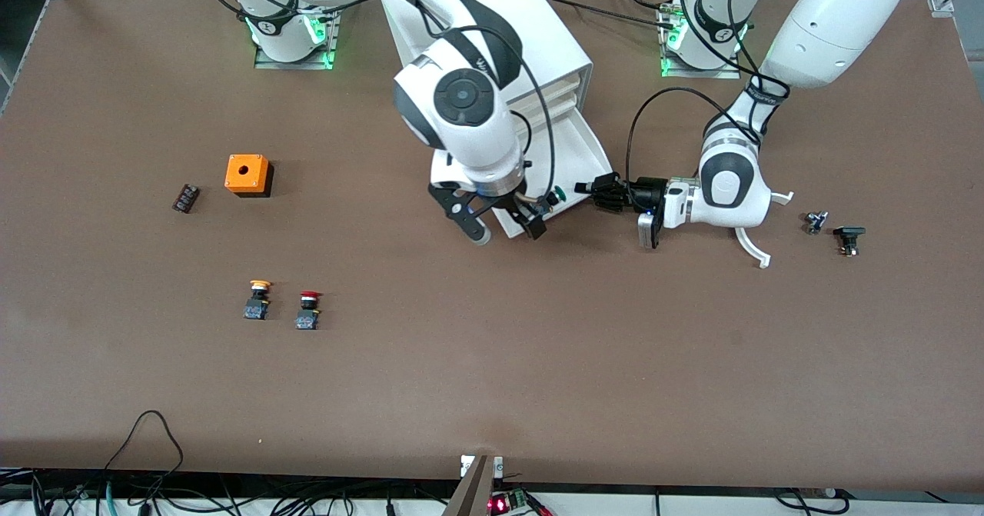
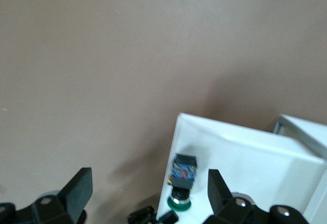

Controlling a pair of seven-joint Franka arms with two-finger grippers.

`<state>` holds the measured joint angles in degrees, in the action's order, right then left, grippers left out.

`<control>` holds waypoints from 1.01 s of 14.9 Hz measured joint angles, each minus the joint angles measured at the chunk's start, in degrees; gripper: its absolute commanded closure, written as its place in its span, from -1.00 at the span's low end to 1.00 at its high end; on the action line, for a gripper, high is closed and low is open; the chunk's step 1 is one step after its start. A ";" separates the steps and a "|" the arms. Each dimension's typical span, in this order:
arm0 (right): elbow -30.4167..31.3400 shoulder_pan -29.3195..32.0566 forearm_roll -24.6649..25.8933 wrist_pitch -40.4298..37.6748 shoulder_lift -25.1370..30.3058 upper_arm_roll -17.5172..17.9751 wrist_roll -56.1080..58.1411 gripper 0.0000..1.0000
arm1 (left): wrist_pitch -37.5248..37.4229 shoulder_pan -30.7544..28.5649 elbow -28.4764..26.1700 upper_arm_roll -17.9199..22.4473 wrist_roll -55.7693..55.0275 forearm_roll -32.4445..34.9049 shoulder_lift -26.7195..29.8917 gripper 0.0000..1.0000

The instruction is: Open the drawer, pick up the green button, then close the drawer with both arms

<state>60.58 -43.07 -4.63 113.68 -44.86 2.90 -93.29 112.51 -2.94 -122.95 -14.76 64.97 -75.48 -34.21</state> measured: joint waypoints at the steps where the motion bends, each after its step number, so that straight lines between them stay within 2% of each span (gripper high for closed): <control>1: -0.01 -0.96 0.01 0.06 -0.62 -0.01 -1.31 -1.00 | 0.02 0.00 0.51 0.15 -0.47 0.16 -0.24 -0.98; 4: 0.09 -3.35 1.92 0.00 -2.00 -0.07 -4.61 -1.00 | 1.55 0.00 1.46 0.74 -0.76 0.70 -0.76 -1.00; 8: 0.79 -5.12 4.16 1.47 -4.45 -0.19 -5.84 -1.00 | 1.81 -1.19 3.08 1.19 -2.21 4.58 0.02 -1.00; 11: 0.86 -5.13 4.17 5.73 -6.83 -0.32 -6.39 -1.00 | 0.90 -2.81 4.31 1.22 -7.71 10.29 2.40 -1.00; 15: 0.87 -5.24 4.17 8.40 -9.20 -0.33 -6.95 -0.97 | -5.01 -5.97 8.05 1.33 -16.48 20.45 5.33 -1.00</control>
<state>61.44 -48.31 -0.46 122.08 -54.06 2.57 -100.24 107.50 -8.92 -114.90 -13.43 48.49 -55.03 -28.88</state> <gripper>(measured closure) 0.000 0.000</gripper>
